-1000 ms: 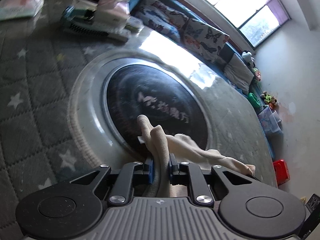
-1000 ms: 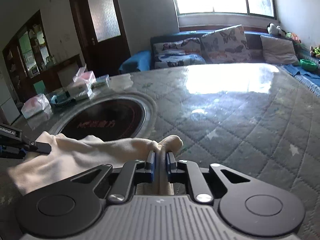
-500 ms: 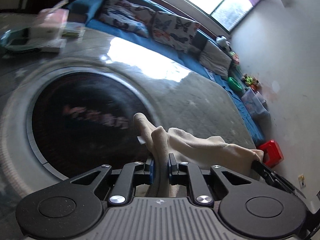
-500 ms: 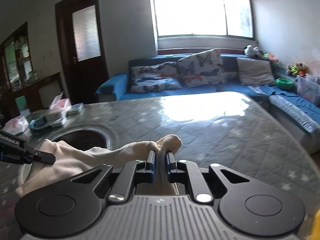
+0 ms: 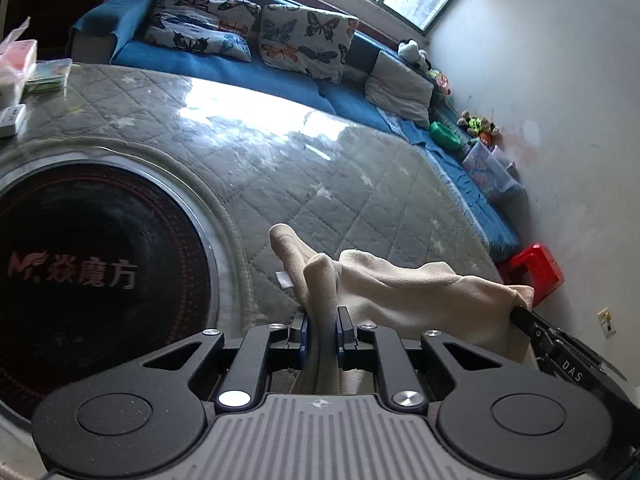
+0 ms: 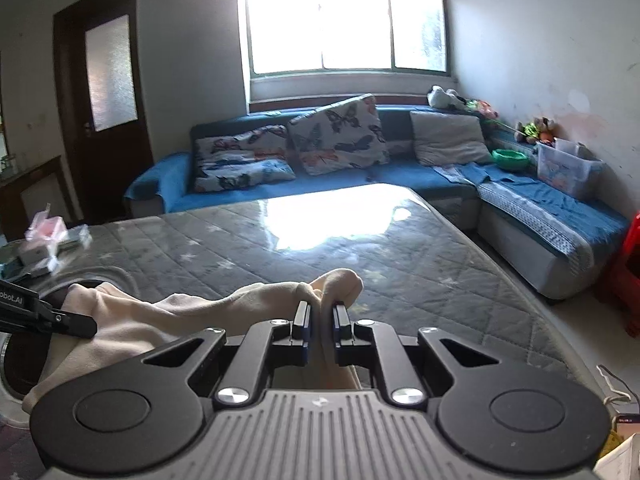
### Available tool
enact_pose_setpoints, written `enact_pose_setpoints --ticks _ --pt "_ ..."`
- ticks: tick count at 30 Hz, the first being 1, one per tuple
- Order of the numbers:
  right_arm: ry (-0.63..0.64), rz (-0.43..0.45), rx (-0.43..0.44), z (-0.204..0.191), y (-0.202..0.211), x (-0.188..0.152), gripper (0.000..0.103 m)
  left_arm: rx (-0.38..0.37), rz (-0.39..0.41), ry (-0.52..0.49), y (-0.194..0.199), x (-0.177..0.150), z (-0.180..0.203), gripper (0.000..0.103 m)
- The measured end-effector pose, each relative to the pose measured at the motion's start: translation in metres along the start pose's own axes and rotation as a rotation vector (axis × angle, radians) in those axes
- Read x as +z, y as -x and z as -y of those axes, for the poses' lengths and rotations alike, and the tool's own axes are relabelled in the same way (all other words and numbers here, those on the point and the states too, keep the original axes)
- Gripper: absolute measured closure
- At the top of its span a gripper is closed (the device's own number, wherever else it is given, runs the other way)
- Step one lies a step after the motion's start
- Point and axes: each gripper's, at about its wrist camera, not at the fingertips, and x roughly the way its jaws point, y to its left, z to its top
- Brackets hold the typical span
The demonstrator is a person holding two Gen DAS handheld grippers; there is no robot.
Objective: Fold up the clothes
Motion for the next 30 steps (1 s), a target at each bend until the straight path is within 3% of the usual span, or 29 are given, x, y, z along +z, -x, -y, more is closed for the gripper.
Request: enact_pose_setpoints --ticks 6,12,17,20,30 --pt "0.003 -0.074 -0.044 0.006 -0.024 -0.015 0.091 0.045 -0.049 -0.018 -0.017 -0.009 -0.005 0.083" --pt "-0.002 -0.087 -0.06 0.007 -0.029 -0.015 0.088 0.098 -0.026 -0.057 -0.006 -0.009 -0.01 0.073" --pt "0.014 -0.1 0.021 -0.006 -0.035 -0.012 0.085 0.093 0.008 -0.066 -0.001 -0.002 -0.008 0.071" --pt "0.039 -0.116 0.067 -0.02 -0.046 -0.014 0.077 0.077 0.006 -0.082 -0.005 0.0 -0.002 0.071" --pt "0.053 -0.152 0.081 -0.036 -0.081 -0.017 0.074 0.052 -0.032 -0.131 -0.031 -0.001 0.011 0.071"
